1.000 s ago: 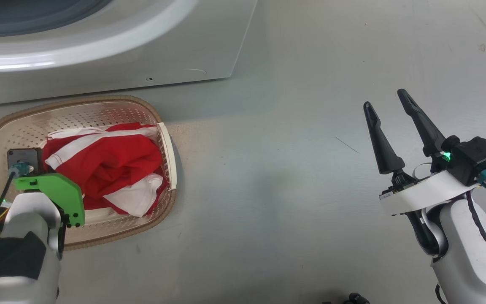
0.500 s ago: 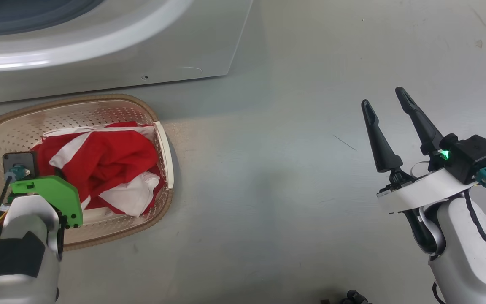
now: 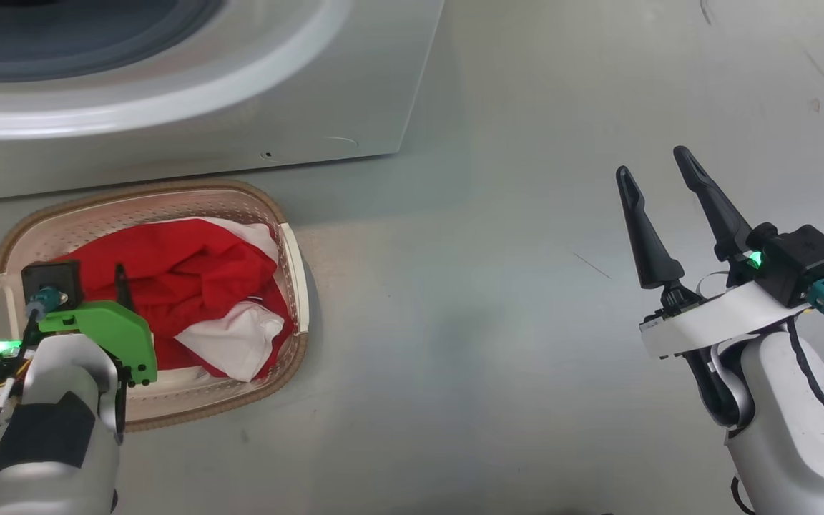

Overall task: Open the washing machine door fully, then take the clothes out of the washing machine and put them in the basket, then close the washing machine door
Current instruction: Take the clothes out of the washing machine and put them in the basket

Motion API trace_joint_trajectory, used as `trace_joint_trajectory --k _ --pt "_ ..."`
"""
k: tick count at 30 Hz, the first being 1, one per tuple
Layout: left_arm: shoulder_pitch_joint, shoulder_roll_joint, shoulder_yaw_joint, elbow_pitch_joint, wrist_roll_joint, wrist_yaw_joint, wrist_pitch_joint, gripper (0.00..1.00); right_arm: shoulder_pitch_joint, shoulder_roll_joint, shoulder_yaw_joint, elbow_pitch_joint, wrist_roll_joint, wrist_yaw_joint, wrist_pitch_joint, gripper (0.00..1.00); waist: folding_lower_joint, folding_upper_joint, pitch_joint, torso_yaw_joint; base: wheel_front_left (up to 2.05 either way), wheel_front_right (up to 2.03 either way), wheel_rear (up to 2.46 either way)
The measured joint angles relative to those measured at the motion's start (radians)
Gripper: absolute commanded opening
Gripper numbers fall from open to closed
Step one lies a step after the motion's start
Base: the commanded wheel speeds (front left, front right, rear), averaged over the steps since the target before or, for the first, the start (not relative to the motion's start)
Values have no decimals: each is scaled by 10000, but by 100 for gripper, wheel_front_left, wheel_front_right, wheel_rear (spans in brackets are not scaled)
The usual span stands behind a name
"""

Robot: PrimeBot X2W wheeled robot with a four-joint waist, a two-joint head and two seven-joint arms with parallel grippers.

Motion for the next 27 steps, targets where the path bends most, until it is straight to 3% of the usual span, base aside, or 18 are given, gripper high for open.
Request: trace_joint_trajectory --k 16,23,27 --pt "36 -420 -293 -355 44 -441 -727 100 319 184 -472 282 2 0 0 100 0 0 -1421 426 0 0 0" --pt "140 -740 -606 -1327 92 -886 -794 100 633 178 -708 316 0 0 0 100 0 0 -2165 763 0 0 0" --pt "391 -825 -723 -2669 203 -966 -794 100 836 184 -888 314 -2 0 0 100 0 0 -2629 980 0 0 0"
